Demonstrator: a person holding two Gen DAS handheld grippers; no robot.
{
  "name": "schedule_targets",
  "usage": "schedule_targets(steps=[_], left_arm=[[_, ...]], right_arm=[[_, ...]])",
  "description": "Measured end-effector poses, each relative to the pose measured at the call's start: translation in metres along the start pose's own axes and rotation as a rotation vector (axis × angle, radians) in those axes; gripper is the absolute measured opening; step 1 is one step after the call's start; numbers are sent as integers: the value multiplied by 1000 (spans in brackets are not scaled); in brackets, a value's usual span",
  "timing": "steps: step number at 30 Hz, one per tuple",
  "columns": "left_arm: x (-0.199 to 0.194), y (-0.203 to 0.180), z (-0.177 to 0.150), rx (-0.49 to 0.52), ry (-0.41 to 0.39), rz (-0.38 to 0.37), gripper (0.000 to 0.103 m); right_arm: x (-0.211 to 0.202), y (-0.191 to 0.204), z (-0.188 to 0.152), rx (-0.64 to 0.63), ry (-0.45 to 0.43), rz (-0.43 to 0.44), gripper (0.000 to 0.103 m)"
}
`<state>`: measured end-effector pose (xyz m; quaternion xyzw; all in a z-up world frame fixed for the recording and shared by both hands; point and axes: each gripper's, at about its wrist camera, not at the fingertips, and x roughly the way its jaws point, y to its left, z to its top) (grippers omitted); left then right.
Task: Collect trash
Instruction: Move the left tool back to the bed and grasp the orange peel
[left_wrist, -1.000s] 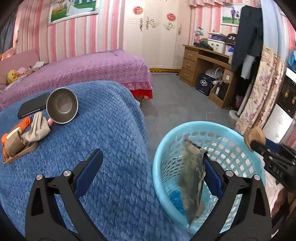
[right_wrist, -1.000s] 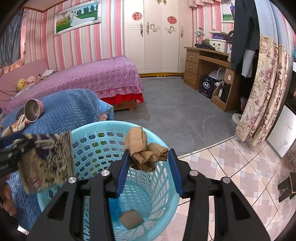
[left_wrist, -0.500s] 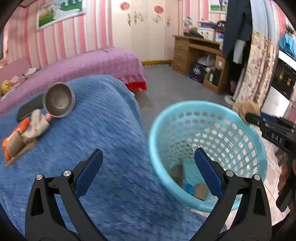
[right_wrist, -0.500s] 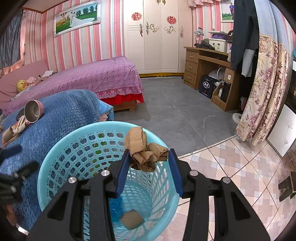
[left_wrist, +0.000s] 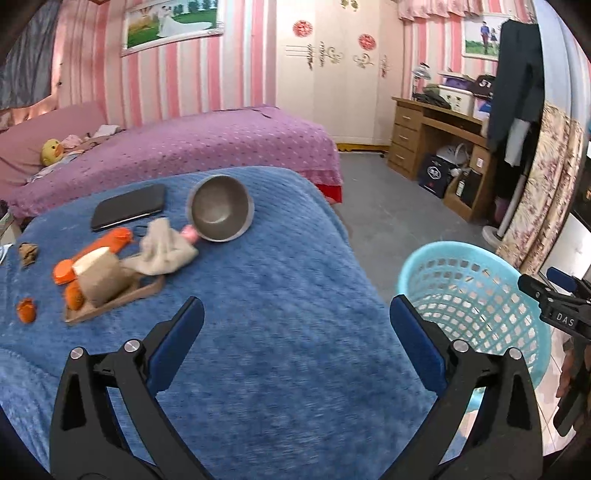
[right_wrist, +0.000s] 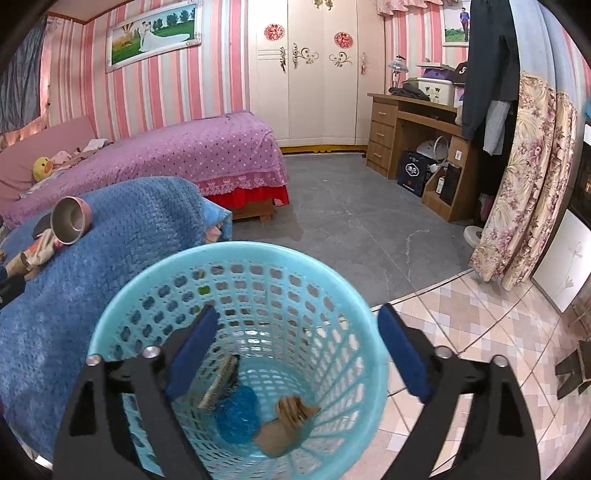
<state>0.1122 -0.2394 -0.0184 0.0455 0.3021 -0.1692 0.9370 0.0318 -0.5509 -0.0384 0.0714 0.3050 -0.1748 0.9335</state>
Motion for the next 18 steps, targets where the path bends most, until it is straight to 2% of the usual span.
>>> schedule_targets(steps=[11,18], left_arm=[[-34,76,2,-8,-55,112,97],[-42,146,-8,-44,-63,183,97]], right_arm=[[-8,52,11,-6,-24,8,93],[-7,106,13,-66,-41,52,93]])
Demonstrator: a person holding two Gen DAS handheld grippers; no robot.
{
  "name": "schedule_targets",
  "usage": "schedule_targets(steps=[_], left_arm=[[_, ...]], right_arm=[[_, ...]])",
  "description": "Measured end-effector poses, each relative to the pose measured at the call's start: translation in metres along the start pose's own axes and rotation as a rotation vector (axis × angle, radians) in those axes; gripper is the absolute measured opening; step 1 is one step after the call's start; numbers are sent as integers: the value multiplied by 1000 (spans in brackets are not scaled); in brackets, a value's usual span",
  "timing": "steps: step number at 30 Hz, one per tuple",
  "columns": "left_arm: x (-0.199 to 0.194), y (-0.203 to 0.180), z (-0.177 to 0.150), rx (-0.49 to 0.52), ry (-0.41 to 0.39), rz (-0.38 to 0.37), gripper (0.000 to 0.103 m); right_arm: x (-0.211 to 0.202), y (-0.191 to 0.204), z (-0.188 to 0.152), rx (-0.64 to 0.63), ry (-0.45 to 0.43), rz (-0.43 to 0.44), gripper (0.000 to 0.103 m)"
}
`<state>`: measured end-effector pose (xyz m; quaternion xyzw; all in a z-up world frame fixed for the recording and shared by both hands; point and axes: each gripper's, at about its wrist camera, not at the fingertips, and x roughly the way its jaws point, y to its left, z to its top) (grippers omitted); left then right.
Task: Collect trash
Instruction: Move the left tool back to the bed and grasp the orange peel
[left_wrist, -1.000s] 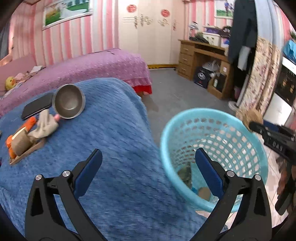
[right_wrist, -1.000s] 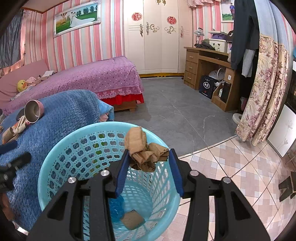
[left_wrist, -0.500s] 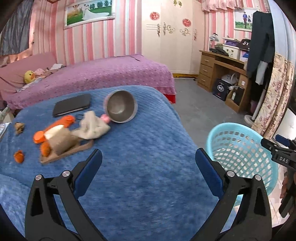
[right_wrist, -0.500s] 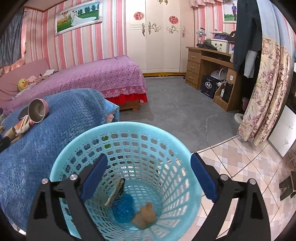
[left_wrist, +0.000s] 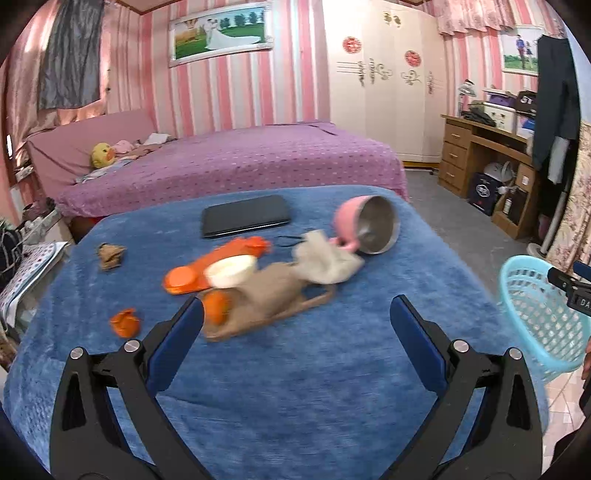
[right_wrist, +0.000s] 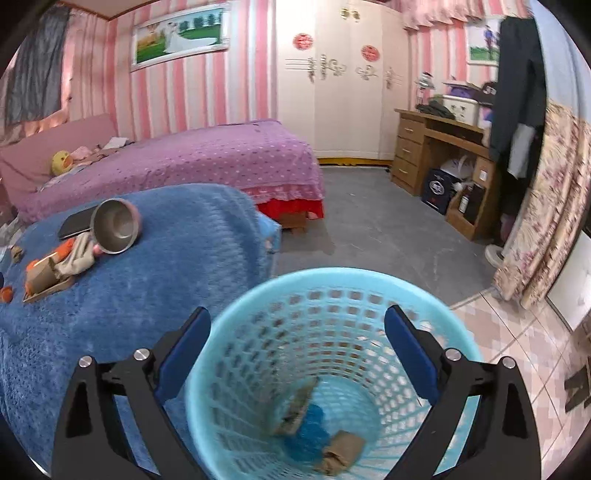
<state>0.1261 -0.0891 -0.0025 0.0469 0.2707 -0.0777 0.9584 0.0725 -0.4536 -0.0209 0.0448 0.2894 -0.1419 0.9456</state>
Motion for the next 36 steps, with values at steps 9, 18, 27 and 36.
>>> schedule_targets(steps=[9,18,27,36], left_arm=[[25,72,-11,-99,50,51,97],[37,125,-24,-102,99,116,97],[59,173,-32,-170,180,132,97],[79,197,-31,-237,212,104,93]], right_arm=[[12,58,3,-49,20,38,93],[22,95,4,-7,35,79,93],[33,131,5,-20,44,97,93],[42,161,4,-80,66,111,93]])
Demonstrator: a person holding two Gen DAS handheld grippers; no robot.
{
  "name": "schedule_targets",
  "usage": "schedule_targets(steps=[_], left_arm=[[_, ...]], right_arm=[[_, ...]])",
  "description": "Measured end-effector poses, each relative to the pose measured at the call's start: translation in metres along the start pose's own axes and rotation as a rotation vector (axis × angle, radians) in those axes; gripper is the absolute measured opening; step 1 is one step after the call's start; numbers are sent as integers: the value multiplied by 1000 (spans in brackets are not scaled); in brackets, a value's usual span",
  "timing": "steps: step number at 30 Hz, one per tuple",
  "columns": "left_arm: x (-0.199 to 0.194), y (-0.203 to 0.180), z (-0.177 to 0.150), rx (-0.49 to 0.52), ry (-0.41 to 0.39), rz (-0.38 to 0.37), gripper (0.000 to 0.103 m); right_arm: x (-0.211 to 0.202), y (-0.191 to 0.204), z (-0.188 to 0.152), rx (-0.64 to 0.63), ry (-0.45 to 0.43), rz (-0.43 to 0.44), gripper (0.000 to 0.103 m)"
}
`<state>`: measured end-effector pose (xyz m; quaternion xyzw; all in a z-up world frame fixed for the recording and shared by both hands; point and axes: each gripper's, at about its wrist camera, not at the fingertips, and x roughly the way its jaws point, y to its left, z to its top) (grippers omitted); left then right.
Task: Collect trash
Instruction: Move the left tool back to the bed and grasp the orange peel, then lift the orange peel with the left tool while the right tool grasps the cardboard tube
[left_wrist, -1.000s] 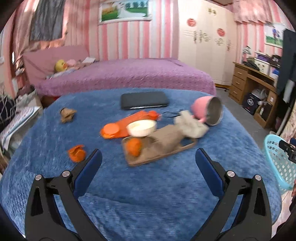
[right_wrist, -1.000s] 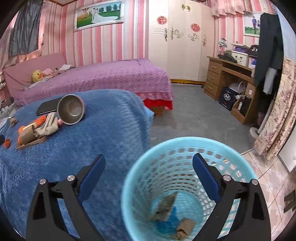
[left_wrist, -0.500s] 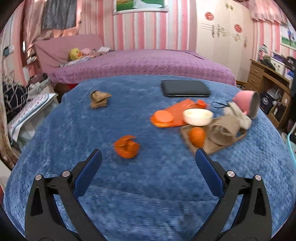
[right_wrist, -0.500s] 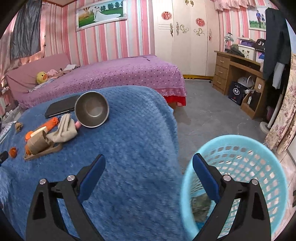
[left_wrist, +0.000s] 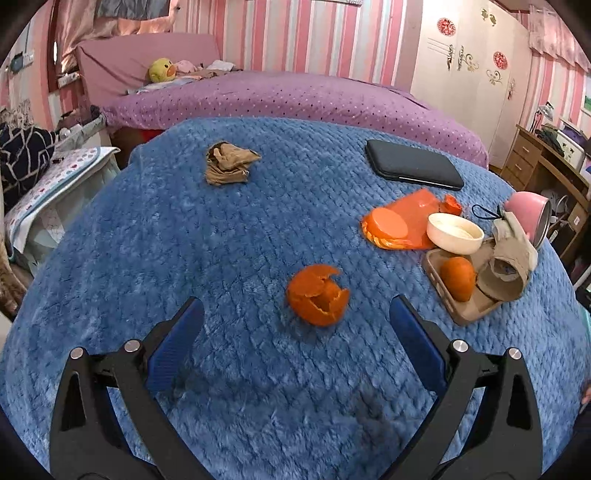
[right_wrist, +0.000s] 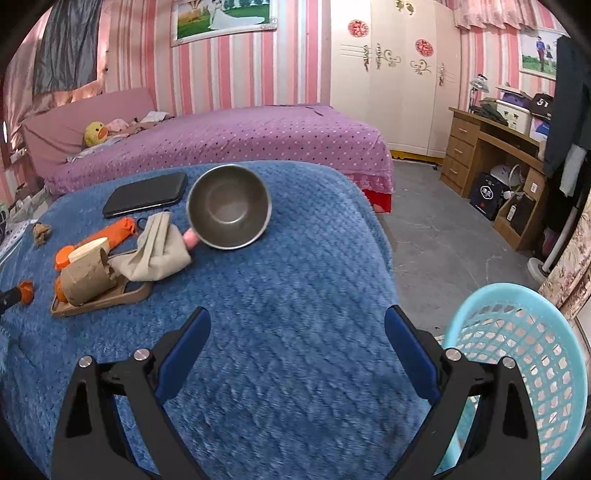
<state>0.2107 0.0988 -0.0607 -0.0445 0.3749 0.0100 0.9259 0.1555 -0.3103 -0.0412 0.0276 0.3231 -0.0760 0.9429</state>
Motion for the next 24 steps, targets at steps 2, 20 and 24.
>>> schedule_targets(steps=[2,20,24], left_arm=[[4,-4,1,16,11,-11,80],[-7,-17,-7,114,2,-72,27],[-3,-1,-9,85,33,-69,28]], right_arm=[[2,7,0,-16,7,1,93],[-8,81,-4,-150,-1,111,93],[-8,112,-4,-228,-9,144,93]])
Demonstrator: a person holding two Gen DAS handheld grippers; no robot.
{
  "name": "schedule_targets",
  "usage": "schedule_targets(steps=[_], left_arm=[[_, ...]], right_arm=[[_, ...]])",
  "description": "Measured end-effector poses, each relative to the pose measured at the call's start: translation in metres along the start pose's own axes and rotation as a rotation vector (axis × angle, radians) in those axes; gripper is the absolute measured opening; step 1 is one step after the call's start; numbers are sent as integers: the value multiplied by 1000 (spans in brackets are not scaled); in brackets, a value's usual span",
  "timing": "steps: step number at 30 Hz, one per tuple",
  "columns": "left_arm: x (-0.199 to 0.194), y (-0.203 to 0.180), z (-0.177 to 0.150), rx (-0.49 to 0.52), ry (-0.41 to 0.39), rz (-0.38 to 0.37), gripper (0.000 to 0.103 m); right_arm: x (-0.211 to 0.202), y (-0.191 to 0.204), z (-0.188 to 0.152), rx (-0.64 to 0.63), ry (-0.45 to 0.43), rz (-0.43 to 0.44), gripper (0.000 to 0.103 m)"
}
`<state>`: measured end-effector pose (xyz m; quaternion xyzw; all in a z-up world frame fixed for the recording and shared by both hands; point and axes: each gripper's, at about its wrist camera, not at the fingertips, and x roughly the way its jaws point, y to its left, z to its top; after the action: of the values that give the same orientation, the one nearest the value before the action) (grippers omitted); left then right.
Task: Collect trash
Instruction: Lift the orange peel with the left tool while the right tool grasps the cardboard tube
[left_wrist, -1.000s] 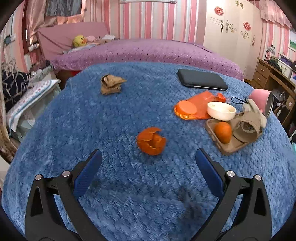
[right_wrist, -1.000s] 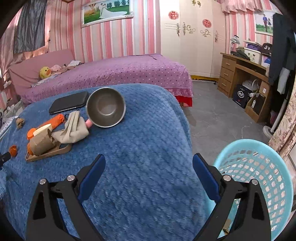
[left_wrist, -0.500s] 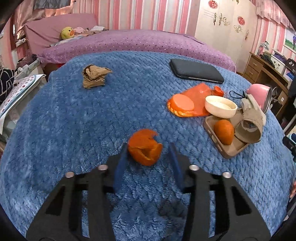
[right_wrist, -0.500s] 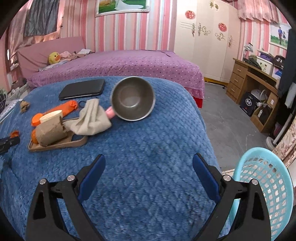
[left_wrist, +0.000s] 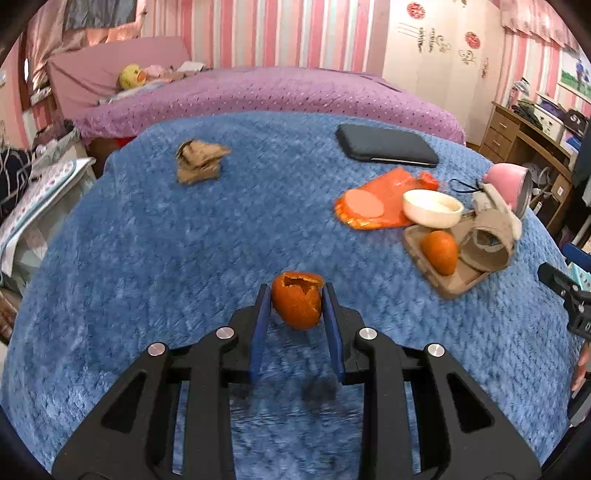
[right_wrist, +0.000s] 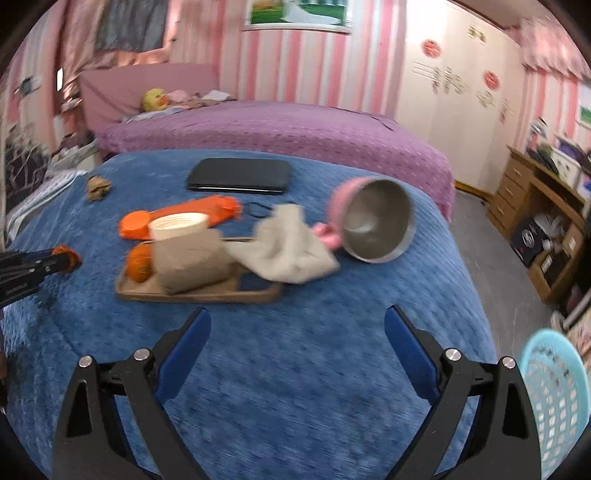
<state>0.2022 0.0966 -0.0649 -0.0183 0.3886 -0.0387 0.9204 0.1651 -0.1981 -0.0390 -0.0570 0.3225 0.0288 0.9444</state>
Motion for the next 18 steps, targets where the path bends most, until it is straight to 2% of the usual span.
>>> schedule_targets(steps=[2,3,4,6,7,8,16,18], left_arm=[[2,9,-1,-26,9,-15,31],[2,13,-1,-38,13,-22,38],[2,15,-2,-41,14,-12,50],[1,16,-3,-43,9,15,64],[0,17,-3,-44,8,20,67],[0,19,-3,-46,10,19,68],[0,21,-3,-41,17,23,68],[1,19,-3,-36,18,28,68]], right_arm=[[3,15,3,-30,0,26,93],[5,19,6,-41,1,35,93],[7,24,8,-53,1,46,92],[10,33,11,-73,-6,69,92],[12,37,14,-75,-10,86,92],[14,40,16,-77,-8,102,89],[41,47,22,-65,41,198,50],[36,46,22,-66,20,212,50]])
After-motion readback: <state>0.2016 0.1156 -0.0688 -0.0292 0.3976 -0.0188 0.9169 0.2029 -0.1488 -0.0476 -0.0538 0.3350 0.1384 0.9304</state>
